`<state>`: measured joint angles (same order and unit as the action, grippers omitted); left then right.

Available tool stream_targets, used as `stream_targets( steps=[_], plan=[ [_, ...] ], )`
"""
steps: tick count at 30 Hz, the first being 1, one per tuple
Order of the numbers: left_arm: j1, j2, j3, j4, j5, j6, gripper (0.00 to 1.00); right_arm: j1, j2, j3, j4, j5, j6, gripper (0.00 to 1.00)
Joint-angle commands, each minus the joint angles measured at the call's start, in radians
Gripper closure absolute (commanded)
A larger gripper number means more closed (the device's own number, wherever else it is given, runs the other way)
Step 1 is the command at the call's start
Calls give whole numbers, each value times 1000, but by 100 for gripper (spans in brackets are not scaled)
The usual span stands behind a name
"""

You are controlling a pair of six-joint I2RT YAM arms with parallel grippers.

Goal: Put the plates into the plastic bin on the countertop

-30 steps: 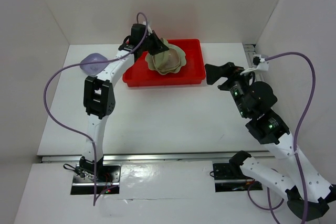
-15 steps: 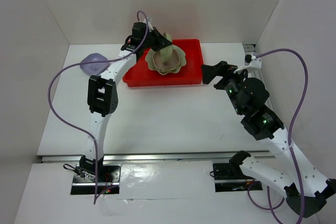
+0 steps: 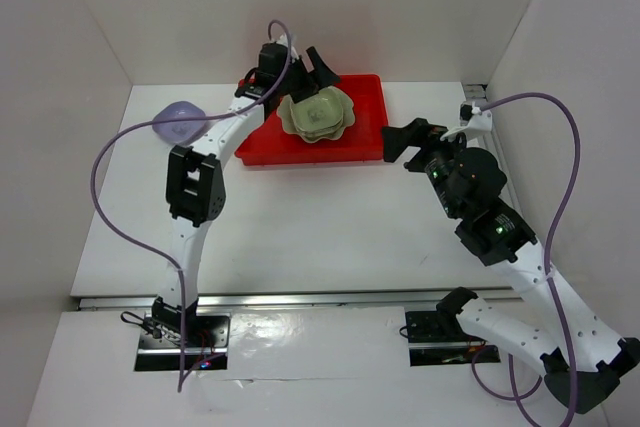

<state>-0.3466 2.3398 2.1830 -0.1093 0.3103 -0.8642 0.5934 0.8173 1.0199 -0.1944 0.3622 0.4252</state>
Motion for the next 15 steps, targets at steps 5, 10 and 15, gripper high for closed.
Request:
stream_targets(
  steps=[5,10,15],
  plan=[
    [-37,-344,-57,5,-187,145,0,6,8,11,32,-6,-14,0],
    [39,-456,-135,-112,-453,182,0,6,-3,11,32,-34,-5,0],
    [294,-406,-161,-292,-438,74,0,6,6,-21,23,-81,-5,0]
  ],
)
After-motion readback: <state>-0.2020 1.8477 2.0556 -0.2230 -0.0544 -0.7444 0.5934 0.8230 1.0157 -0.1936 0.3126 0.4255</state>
